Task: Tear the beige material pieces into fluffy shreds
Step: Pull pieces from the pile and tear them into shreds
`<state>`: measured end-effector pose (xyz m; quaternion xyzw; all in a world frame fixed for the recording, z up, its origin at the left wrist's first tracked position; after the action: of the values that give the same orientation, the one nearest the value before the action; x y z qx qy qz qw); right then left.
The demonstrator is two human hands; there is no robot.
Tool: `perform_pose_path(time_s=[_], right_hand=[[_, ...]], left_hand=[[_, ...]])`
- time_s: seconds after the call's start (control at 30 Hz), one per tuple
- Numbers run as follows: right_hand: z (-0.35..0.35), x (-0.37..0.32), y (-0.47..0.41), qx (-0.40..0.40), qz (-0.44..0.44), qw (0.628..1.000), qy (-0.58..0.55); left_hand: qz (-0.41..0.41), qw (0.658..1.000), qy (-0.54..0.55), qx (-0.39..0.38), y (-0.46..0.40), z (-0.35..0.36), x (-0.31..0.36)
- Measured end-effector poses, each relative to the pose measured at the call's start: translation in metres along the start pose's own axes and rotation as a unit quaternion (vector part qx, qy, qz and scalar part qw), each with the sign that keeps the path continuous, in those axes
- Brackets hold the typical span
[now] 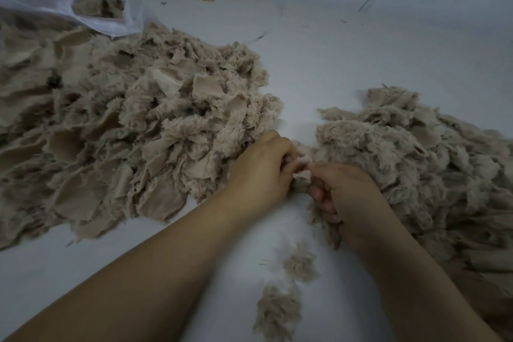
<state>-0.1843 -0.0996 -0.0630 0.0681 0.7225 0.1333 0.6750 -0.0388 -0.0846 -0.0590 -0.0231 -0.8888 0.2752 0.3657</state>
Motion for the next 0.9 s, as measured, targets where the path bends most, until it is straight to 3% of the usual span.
perform_pose_path(time_s=[0.23,0.33,0.43,0.5,0.67,0.9], right_hand=[[0.001,-0.002,0.001,-0.001,0.013,1.0,0.0],[-0.001,-0.001,0.0,0.012,0.022,0.999,-0.02],[-0.002,0.001,-0.002,0.025,0.024,0.999,-0.024],[-0.002,0.002,-0.003,0.03,0.023,0.999,-0.024],[0.0,0.002,-0.001,0.005,-0.008,1.0,-0.017],[0.001,0.002,0.0,0.001,-0.012,1.0,0.0]], left_hand=[[0.053,0.997,0.023,-0.055,0.001,0.0,0.003],[0.022,0.995,0.071,-0.067,0.003,0.0,0.0],[-0.037,0.993,0.107,-0.016,0.002,-0.003,-0.005],[-0.058,0.997,0.057,0.0,-0.001,-0.003,-0.008],[-0.048,0.978,-0.165,-0.122,-0.003,0.005,0.003],[-0.033,0.988,-0.128,-0.08,0.0,0.004,0.003]])
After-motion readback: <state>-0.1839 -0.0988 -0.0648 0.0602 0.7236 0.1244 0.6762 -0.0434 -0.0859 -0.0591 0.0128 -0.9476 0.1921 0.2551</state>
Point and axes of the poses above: each hand's wrist, its own y-axis away from the middle knuckle, its own z-axis out of the palm, x = y × z, the point moved 2 cm from there along -y, towards the middle knuckle, and after that the axes turned 10 degrees about x, right-handed, at the moved point
